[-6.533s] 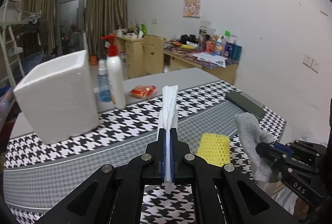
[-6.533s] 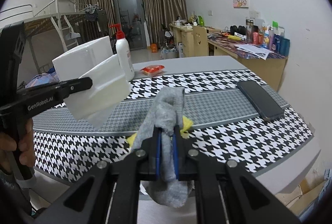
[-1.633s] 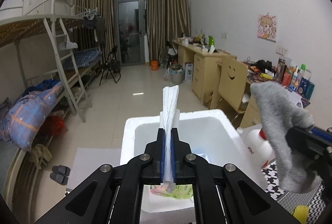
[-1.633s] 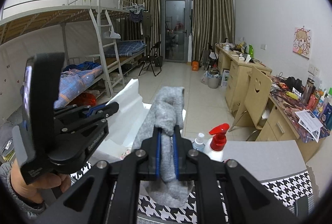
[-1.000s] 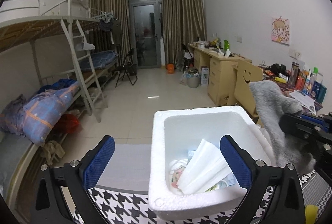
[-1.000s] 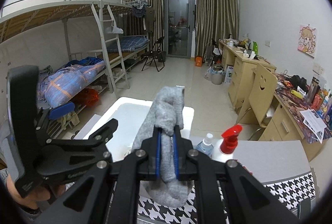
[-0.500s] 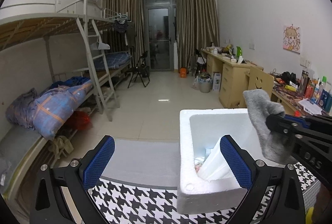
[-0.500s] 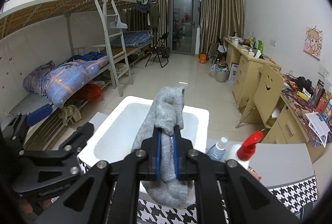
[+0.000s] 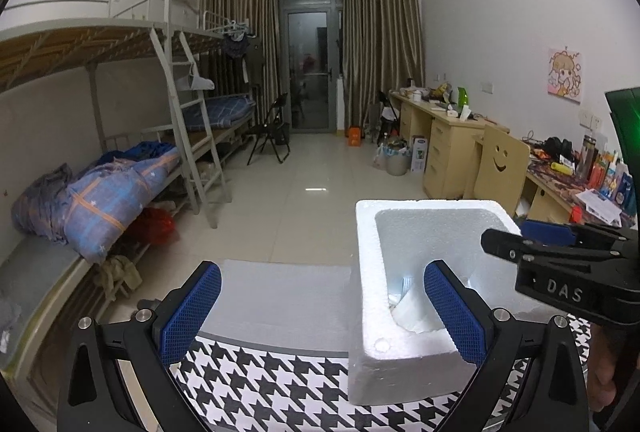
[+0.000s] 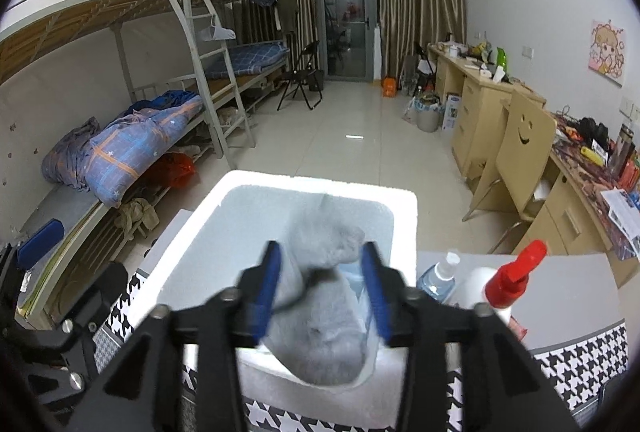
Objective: Organize soft objects
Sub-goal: 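Lower the grey sock into the foam box and open the right tool, then withdraw both tools from the foam box back toward the yellow sponge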
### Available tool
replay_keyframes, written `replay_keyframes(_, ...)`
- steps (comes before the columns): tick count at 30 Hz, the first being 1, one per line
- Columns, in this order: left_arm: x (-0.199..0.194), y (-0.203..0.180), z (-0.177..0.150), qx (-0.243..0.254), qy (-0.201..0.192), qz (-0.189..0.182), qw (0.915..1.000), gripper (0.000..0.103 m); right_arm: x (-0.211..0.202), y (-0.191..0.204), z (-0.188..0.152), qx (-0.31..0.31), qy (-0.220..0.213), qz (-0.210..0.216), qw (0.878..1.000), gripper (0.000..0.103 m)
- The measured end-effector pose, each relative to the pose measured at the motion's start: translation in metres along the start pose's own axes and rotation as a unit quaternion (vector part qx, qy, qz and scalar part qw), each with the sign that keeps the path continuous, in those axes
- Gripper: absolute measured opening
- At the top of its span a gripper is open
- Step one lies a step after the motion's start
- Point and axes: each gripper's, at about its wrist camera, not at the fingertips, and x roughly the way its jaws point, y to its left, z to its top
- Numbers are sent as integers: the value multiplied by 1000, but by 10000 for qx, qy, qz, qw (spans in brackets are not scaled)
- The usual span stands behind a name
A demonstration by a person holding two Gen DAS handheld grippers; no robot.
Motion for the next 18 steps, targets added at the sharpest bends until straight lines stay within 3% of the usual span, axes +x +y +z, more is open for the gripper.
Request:
replay_keyframes(3,-1,0,0,-5,-1,9,10000,102,-3,1,-1,-61,12,-109,9999,68)
replay_keyframes(18,-33,-10,-2,67,-123,-62,9999,102,-56,3,-8,-114,-412,-312,9986,88)
